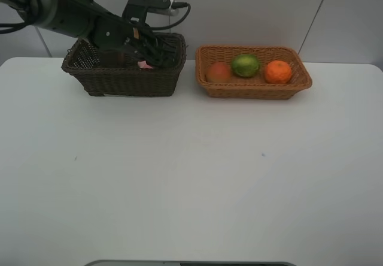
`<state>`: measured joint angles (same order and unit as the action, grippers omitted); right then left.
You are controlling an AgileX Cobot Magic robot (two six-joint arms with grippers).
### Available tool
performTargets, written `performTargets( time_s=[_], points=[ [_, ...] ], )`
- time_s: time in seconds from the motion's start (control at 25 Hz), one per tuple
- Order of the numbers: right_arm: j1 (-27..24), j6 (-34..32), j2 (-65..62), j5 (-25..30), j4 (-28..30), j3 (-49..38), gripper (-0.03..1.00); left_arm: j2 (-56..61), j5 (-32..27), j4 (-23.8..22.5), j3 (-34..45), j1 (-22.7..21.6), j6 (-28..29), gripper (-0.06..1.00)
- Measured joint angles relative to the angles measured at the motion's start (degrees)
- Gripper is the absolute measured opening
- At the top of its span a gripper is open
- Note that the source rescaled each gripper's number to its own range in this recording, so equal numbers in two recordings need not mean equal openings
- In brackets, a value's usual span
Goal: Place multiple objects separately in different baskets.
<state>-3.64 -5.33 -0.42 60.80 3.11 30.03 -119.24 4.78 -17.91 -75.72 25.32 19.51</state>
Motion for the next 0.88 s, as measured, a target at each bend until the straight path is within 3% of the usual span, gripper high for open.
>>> performTargets(
  time_s=[0.32, 0.4, 0.52, 0.6, 0.8, 0.88],
  points=[
    [0.0, 0.0, 0.0, 0.0, 0.0, 0.0, 0.62, -0.07, 0.04, 0.0, 0.0, -0.18, 0.0, 0.44],
    [0.0, 0.0, 0.0, 0.0, 0.0, 0.0, 0.62, -0.07, 0.4, 0.0, 0.0, -0.18, 0.0, 0.53],
    [0.0, 0.0, 0.0, 0.0, 0.0, 0.0, 0.62, 0.04, 1.42, 0.0, -0.13, -0.29, 0.0, 0.79],
    [0.0, 0.0, 0.0, 0.0, 0.0, 0.0, 0.62, 0.1, 1.37, -0.06, -0.13, -0.29, 0.0, 0.89],
    [0.0, 0.0, 0.0, 0.0, 0.0, 0.0, 0.62, 1.8, -0.12, -0.22, -0.13, -0.43, 0.0, 0.93],
    [0.0, 0.0, 0.0, 0.0, 0.0, 0.0, 0.62, 4.33, -3.8, -0.22, -0.13, -0.6, 0.0, 0.93]
  ],
)
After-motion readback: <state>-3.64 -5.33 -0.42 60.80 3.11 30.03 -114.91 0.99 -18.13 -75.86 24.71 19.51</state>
